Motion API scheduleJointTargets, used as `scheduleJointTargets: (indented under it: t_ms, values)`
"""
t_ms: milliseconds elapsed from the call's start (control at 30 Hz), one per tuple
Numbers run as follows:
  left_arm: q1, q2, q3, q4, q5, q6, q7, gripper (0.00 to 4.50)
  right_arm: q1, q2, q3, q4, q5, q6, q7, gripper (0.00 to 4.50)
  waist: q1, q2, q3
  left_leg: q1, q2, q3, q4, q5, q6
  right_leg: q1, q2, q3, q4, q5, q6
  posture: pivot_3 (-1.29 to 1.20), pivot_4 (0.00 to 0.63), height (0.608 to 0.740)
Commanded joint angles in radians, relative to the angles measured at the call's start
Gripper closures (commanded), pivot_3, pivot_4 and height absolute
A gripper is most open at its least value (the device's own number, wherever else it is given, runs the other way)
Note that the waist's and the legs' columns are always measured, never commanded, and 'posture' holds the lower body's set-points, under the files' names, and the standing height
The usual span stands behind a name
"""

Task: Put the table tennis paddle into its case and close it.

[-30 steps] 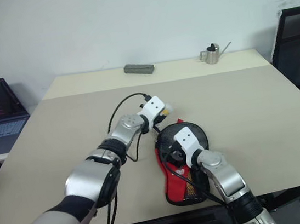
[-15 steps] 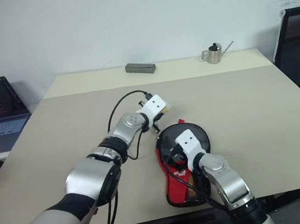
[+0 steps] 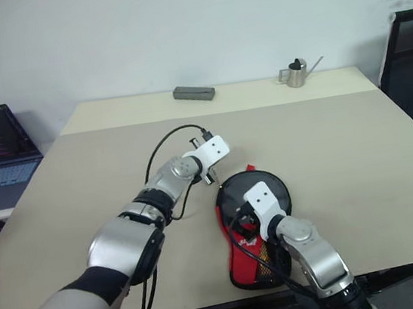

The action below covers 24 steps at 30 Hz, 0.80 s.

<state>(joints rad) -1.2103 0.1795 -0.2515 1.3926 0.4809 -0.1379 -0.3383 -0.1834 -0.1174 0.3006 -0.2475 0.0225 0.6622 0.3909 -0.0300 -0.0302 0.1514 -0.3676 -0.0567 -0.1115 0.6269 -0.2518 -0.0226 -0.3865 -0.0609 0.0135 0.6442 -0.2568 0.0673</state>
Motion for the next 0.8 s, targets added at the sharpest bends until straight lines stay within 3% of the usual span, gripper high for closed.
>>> scheduleJointTargets:
  t_ms: [33, 800]
  values:
    - [-0.059, 0.008, -0.007, -0.012, 0.020, -0.010, 0.060, 4.35, 0.086, -0.024, 0.054, 0.063, 0.003, 0.105, 0.006, 0.00, 0.000, 0.000, 0.000, 0.000, 0.000, 0.000, 0.000, -0.001, 0.000, 0.000, 0.000, 0.000, 0.000, 0.000, 0.000, 0.00, 0.150, 0.740]
    - [-0.122, -0.166, -0.074, -0.005, 0.102, -0.033, 0.172, 4.35, 0.156, -0.024, 0.094, -0.036, 0.009, 0.153, -0.035, 0.00, 0.002, 0.000, 0.000, 0.000, -0.001, 0.000, 0.001, -0.009, 0.000, 0.000, -0.001, 0.001, 0.000, -0.008, 0.001, 0.00, 0.150, 0.740]
